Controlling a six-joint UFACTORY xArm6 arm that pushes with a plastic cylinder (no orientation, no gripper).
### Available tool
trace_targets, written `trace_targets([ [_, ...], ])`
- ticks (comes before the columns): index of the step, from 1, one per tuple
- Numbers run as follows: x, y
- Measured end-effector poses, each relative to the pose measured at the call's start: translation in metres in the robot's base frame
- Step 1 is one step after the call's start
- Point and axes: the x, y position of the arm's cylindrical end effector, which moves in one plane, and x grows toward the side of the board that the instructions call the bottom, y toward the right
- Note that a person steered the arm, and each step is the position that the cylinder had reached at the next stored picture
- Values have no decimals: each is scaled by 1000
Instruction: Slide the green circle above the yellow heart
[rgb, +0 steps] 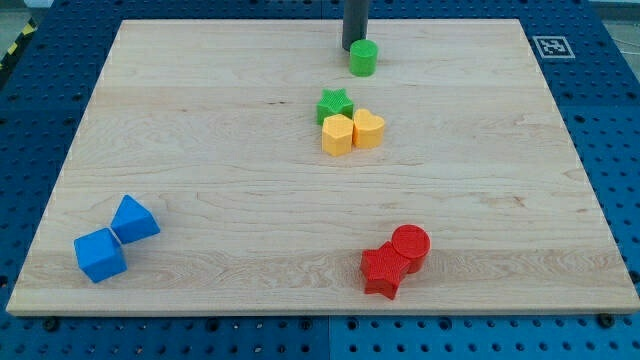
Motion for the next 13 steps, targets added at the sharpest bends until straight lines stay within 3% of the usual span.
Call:
trace_targets([
  [8,0,13],
  [13,41,13],
])
